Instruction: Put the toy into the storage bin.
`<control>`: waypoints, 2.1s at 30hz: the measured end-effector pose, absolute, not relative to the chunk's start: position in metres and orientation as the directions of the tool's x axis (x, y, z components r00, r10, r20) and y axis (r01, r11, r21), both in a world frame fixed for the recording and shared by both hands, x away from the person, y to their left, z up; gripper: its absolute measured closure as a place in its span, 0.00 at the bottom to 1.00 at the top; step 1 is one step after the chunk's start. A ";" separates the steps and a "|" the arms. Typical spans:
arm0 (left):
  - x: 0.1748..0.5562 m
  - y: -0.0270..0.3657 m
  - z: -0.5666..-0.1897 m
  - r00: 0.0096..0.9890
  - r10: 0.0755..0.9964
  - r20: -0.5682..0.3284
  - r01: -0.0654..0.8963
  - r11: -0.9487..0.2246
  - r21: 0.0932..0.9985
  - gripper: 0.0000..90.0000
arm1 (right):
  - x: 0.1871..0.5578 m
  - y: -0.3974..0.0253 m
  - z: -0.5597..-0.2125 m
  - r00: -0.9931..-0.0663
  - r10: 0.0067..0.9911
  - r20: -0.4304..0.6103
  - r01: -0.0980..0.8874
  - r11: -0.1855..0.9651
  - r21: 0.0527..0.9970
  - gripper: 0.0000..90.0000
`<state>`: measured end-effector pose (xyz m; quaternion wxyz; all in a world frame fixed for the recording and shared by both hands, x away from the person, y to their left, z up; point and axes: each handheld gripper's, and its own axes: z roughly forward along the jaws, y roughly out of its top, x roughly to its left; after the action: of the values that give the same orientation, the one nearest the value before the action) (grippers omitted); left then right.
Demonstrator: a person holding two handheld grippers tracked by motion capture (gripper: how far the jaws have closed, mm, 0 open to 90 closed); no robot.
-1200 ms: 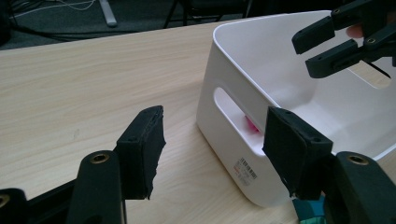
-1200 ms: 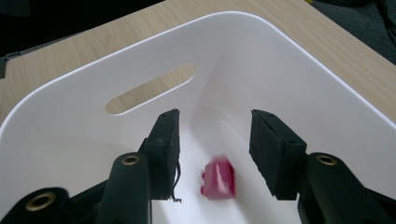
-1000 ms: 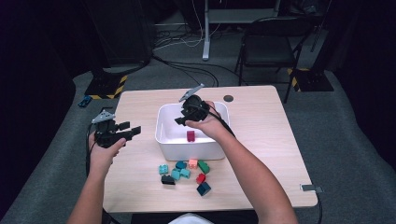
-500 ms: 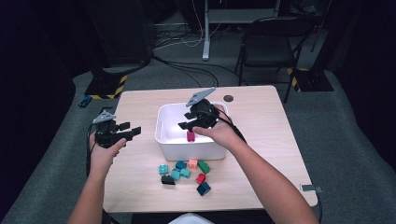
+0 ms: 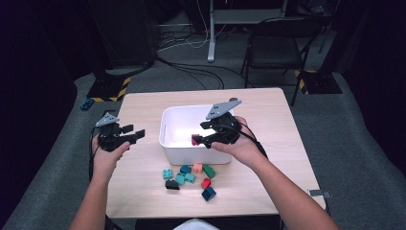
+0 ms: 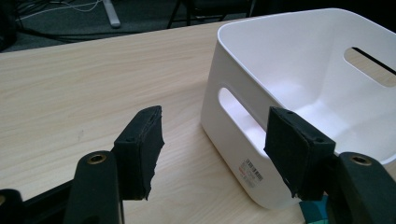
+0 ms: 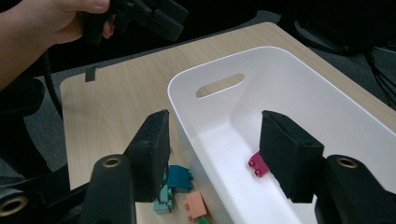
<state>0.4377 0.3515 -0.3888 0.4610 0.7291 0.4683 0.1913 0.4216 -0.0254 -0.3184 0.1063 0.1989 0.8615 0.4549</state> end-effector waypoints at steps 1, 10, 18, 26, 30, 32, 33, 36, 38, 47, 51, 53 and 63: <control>0.438 0.351 -0.389 0.486 0.860 -0.154 0.508 -0.135 0.851 0.40 | 0.419 -0.028 -0.319 -0.896 0.445 -0.007 0.243 0.503 0.829 0.44; 0.440 0.351 -0.389 0.497 0.850 -0.174 0.504 -0.120 0.855 0.33 | 0.395 -0.045 -0.318 -0.876 0.482 -0.008 0.253 0.474 0.843 0.29; 0.442 0.351 -0.390 0.494 0.848 -0.193 0.521 -0.111 0.846 0.26 | 0.377 -0.058 -0.337 -0.864 0.503 0.017 0.282 0.454 0.845 0.25; 0.445 0.350 -0.392 0.503 0.834 -0.227 0.547 -0.103 0.831 0.21 | 0.365 -0.060 -0.366 -0.860 0.510 0.027 0.304 0.469 0.829 0.21; 0.444 0.350 -0.392 0.516 0.828 -0.222 0.545 -0.118 0.830 0.18 | 0.363 -0.060 -0.377 -0.859 0.511 0.032 0.311 0.471 0.826 0.21; 0.444 0.349 -0.393 0.516 0.827 -0.225 0.543 -0.112 0.832 0.18 | 0.360 -0.059 -0.388 -0.858 0.512 0.040 0.321 0.474 0.819 0.20; 0.444 0.349 -0.393 0.521 0.823 -0.225 0.541 -0.116 0.833 0.18 | 0.360 -0.059 -0.391 -0.858 0.512 0.033 0.316 0.476 0.821 0.21; 0.443 0.348 -0.393 0.530 0.816 -0.232 0.541 -0.115 0.833 0.17 | 0.357 -0.058 -0.400 -0.853 0.521 0.034 0.319 0.470 0.823 0.22; 0.443 0.348 -0.393 0.532 0.813 -0.236 0.545 -0.115 0.831 0.17 | 0.357 -0.058 -0.405 -0.852 0.522 0.029 0.315 0.468 0.826 0.24; 0.441 0.346 -0.392 0.532 0.822 -0.201 0.531 -0.139 0.836 0.18 | 0.356 -0.056 -0.430 -0.855 0.517 0.034 0.321 0.476 0.819 0.34; 0.441 0.346 -0.392 0.527 0.829 -0.187 0.525 -0.145 0.838 0.19 | 0.356 -0.056 -0.443 -0.859 0.508 0.055 0.337 0.483 0.808 0.37; 0.441 0.346 -0.392 0.526 0.830 -0.186 0.525 -0.145 0.839 0.19 | 0.356 -0.056 -0.449 -0.862 0.503 0.063 0.346 0.493 0.799 0.37; 0.441 0.346 -0.392 0.524 0.832 -0.182 0.525 -0.148 0.838 0.20 | 0.355 -0.054 -0.475 -0.862 0.497 0.103 0.385 0.508 0.771 0.39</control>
<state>0.4411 0.3457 -0.3916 0.4641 0.7395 0.4588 0.1650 0.3553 -0.0543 -0.4751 0.0656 0.2545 0.8657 0.4260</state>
